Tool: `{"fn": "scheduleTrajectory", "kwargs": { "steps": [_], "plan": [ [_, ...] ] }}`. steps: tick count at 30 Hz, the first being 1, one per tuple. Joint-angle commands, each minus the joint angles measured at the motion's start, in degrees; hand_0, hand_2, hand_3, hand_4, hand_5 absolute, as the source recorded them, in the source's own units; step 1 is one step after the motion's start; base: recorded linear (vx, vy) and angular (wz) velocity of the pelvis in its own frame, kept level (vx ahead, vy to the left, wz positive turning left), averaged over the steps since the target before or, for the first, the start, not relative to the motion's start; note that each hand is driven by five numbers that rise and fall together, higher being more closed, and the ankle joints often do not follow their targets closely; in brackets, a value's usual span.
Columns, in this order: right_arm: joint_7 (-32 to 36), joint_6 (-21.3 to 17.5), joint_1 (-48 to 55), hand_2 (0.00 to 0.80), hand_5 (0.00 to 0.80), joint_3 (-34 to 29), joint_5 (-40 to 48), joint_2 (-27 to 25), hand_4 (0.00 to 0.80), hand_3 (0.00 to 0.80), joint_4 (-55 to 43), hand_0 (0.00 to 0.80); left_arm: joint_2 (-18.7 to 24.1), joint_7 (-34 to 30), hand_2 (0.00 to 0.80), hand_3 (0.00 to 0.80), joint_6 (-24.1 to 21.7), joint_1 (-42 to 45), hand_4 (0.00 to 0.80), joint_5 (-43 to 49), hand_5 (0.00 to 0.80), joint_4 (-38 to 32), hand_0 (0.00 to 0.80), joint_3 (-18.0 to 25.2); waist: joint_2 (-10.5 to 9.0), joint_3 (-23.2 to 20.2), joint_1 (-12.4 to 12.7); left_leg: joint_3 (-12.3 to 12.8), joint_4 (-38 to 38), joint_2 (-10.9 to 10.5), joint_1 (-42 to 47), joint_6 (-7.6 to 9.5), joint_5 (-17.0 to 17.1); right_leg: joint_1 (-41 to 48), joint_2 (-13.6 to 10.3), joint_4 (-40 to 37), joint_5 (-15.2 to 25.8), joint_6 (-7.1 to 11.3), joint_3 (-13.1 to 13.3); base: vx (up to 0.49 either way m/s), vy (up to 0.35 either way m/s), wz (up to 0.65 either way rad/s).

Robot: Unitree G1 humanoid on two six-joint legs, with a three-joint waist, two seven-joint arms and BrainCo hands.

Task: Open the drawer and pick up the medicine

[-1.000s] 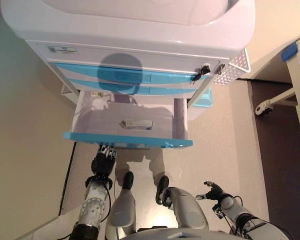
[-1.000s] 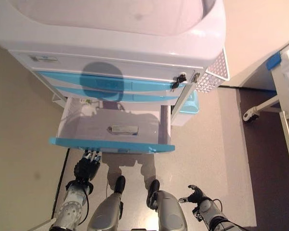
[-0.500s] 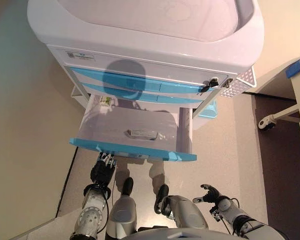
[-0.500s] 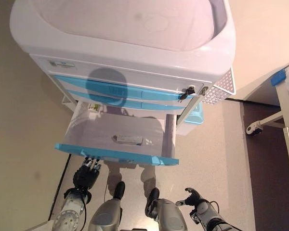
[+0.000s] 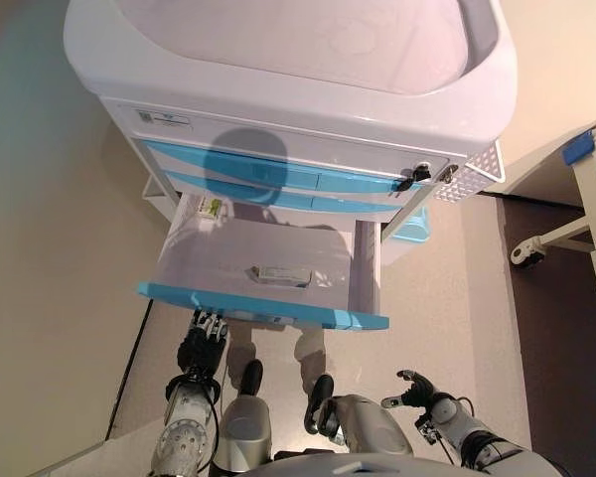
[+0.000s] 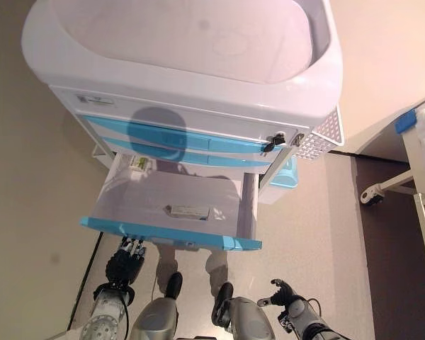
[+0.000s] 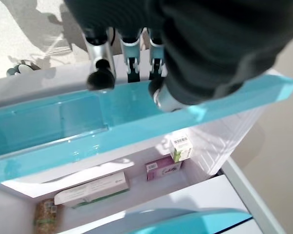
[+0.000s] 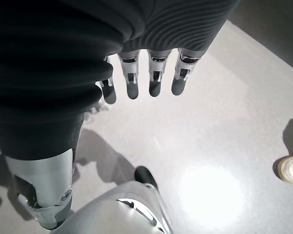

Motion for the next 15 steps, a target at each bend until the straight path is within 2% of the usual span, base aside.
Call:
{"fn": "scheduleTrajectory", "kwargs": {
  "steps": [1, 3, 5, 7, 9, 10, 11, 12, 13, 15],
  "plan": [
    [-0.5, 0.5, 5.7, 0.000, 0.000, 3.1, 0.5, -4.6, 0.000, 0.000, 9.0, 0.000, 1.9, -10.2, 0.800, 0.800, -14.4, 1.3, 0.800, 2.1, 0.800, -17.3, 0.800, 13.6, 5.95, -22.3, 2.3, 2.0, 1.0, -7.4, -2.0, 5.89, -1.9, 5.6, -2.7, -7.8, 4.8, 5.94, 1.9, 0.019, -0.022, -0.03],
    [-0.9, 0.7, 6.0, 0.000, 0.000, 2.4, 0.8, -4.9, 0.000, 0.000, 9.0, 0.000, 1.7, -9.3, 0.800, 0.800, -13.7, 2.9, 0.800, 2.4, 0.800, -14.7, 0.800, 14.1, 5.89, -22.0, 2.2, 1.7, 1.3, -7.3, -1.9, 5.88, -1.9, 5.8, -2.6, -7.6, 4.6, 5.79, 1.9, 0.000, 0.000, 0.00],
    [-1.2, 0.5, 6.5, 0.000, 0.000, 1.5, 1.7, -6.0, 0.000, 0.000, 7.9, 0.000, 3.2, -7.7, 0.800, 0.800, -11.4, 6.6, 0.800, 4.1, 0.800, -7.1, 0.800, 15.0, 6.02, -21.4, 2.0, 1.3, 1.6, -7.3, -1.9, 5.92, -1.9, 5.8, -2.5, -7.3, 4.4, 5.57, 1.8, 0.000, -0.016, 0.01],
    [-1.1, 0.5, 6.6, 0.000, 0.000, 1.3, 2.0, -6.4, 0.000, 0.000, 7.6, 0.000, 4.4, -7.9, 0.800, 0.800, -10.4, 7.6, 0.800, 5.2, 0.800, -5.0, 0.800, 15.1, 6.14, -21.3, 1.9, 1.3, 1.7, -7.3, -1.9, 5.92, -1.8, 5.8, -2.5, -7.2, 4.4, 5.54, 1.6, 0.000, 0.000, 0.00],
    [-1.2, 0.5, 6.5, 0.000, 0.000, 1.1, 2.4, -6.7, 0.000, 0.000, 7.4, 0.000, 5.7, -7.6, 0.706, 0.706, -9.7, 8.1, 0.706, 6.8, 0.706, -2.4, 0.706, 15.1, 6.27, -21.2, 1.9, 1.1, 1.7, -7.3, -2.0, 5.90, -1.7, 5.7, -2.5, -7.1, 4.4, 5.47, 1.6, 0.000, 0.000, 0.00],
    [-1.2, 0.4, 6.5, 0.000, 0.000, 0.8, 3.2, -7.3, 0.000, 0.000, 6.2, 0.000, 7.0, -8.7, 0.518, 0.518, -7.8, 8.8, 0.518, 7.6, 0.518, 2.4, 0.518, 15.1, 6.44, -20.9, 1.6, 1.0, 1.7, -7.2, -2.1, 5.84, -1.5, 5.5, -2.3, -6.9, 4.3, 5.41, 1.4, 0.005, -0.015, 0.04],
    [-1.2, 0.4, 6.5, 0.000, 0.000, 0.8, 3.2, -7.3, 0.000, 0.000, 6.2, 0.000, 7.0, -8.8, 0.489, 0.489, -7.8, 8.8, 0.489, 7.6, 0.489, 2.4, 0.489, 15.1, 6.43, -20.9, 1.6, 1.0, 1.6, -7.2, -2.1, 5.84, -1.5, 5.5, -2.4, -6.9, 4.3, 5.41, 1.4, 0.008, -0.014, 0.07],
    [-1.3, 0.5, 6.3, 0.000, 0.000, 0.8, 3.5, -7.4, 0.000, 0.000, 6.0, 0.000, 6.9, -8.7, 0.129, 0.129, -7.5, 8.5, 0.129, 7.7, 0.129, 4.1, 0.129, 14.8, 6.50, -20.9, 1.4, 1.0, 1.6, -7.2, -2.1, 5.86, -1.5, 5.4, -2.3, -6.8, 4.3, 5.38, 1.4, 0.006, -0.007, 0.09],
    [-1.3, 0.4, 6.2, 0.000, 0.000, 0.8, 3.9, -7.5, 0.000, 0.000, 5.7, 0.000, 7.3, -8.7, 0.000, 0.000, -7.1, 8.1, 0.000, 8.8, 0.000, 6.7, 0.000, 14.7, 6.50, -20.8, 1.2, 1.0, 1.6, -7.1, -2.2, 5.86, -1.5, 5.2, -2.3, -6.7, 4.2, 5.33, 1.5, 0.005, -0.007, 0.09],
    [-1.4, 0.3, 6.2, 0.000, 0.000, 0.9, 4.3, -7.7, 0.000, 0.000, 5.1, 0.000, 7.3, -8.8, 0.000, 0.000, -6.6, 7.2, 0.000, 9.4, 0.000, 9.3, 0.000, 14.2, 6.54, -20.8, 0.8, 1.0, 1.6, -7.1, -2.2, 5.83, -1.5, 5.1, -2.2, -6.6, 4.2, 5.25, 1.6, 0.020, -0.013, 0.06]
  ]
}}
